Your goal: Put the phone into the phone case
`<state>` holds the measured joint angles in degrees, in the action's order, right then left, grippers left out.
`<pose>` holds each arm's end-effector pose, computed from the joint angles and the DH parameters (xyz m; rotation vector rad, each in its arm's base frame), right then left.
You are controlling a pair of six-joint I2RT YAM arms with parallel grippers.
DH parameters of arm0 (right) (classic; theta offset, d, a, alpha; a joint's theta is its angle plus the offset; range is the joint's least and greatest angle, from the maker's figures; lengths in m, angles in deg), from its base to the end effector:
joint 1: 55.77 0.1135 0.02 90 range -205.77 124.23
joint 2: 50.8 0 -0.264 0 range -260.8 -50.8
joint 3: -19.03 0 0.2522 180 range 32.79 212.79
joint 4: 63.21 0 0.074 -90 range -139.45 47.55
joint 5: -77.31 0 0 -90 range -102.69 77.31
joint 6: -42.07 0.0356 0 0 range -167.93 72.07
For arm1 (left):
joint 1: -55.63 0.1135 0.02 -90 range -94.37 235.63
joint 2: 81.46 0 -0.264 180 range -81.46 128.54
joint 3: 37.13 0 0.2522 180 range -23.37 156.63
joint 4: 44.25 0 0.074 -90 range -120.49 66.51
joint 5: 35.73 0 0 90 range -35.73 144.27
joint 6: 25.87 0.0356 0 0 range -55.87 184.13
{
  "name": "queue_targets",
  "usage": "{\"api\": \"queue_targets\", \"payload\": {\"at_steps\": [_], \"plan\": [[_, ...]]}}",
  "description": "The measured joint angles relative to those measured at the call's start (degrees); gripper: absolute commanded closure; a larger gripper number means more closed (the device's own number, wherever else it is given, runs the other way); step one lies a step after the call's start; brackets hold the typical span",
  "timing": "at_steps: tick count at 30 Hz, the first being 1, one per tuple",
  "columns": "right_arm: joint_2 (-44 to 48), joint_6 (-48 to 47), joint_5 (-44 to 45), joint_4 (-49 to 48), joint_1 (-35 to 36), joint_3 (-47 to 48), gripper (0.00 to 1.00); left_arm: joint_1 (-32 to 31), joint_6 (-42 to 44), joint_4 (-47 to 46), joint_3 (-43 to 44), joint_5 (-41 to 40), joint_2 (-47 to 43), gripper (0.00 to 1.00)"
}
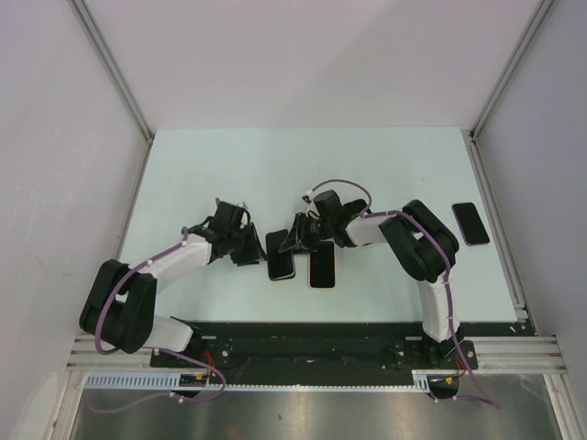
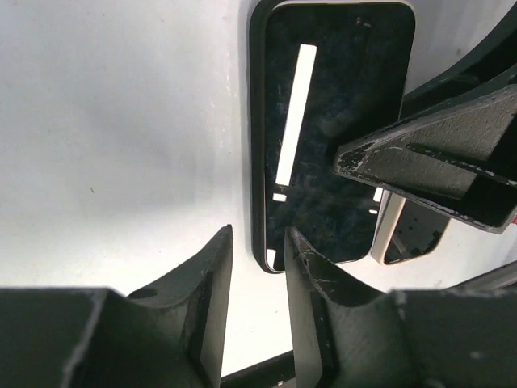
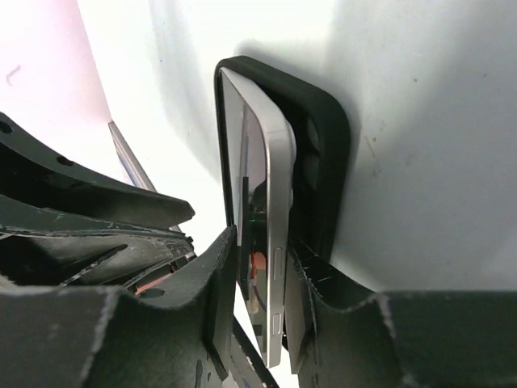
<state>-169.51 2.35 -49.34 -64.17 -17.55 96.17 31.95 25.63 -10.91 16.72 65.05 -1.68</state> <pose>0.3116 0.2724 0.1109 -0.1194 2.5993 1.4357 0.2315 -0.1088 0.1694 -0.2802 2.7004 -0.6044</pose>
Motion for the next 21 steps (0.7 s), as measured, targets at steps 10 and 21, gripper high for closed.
{"api": "queue_targets", "payload": {"at_steps": [10, 21], "plan": [[4.52, -4.09, 3.5, 8.44, -0.48, 0.17, 0.51, 0.2, 0.13, 0.96, 2.12, 1.44, 0.92, 0.52], [6.12, -7.04, 6.23, 13.33, -0.83, 1.64, 0.46, 1.14, 0.55, -1.4, 4.92, 3.26, 8.09, 0.51]]}}
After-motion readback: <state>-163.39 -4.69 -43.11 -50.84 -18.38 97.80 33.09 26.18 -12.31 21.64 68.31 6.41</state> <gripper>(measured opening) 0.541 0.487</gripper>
